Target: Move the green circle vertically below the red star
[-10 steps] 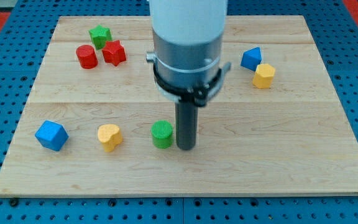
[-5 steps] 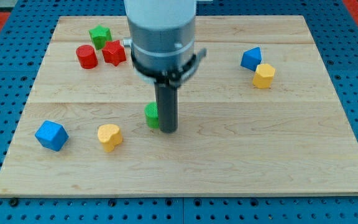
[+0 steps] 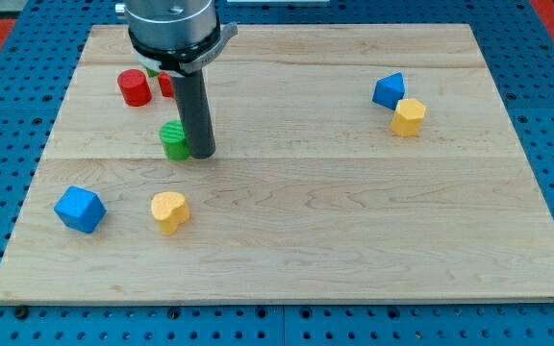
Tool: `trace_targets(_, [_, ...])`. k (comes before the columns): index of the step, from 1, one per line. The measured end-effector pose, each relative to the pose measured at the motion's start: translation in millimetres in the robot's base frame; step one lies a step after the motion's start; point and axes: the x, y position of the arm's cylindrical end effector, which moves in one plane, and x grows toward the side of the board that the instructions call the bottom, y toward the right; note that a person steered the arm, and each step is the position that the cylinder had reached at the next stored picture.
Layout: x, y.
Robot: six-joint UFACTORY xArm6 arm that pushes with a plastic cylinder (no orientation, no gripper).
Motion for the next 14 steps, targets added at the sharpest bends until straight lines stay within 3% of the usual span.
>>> trace_targets(3, [17.4, -30.1])
trace_targets(5, [-18.4, -52.8])
trace_targets(9, [-21.0, -5.9])
trace_targets(12, [-51.1, -44.4])
trace_targets(13, [7.2, -44.9])
trace_targets(14, [32.5, -49.3])
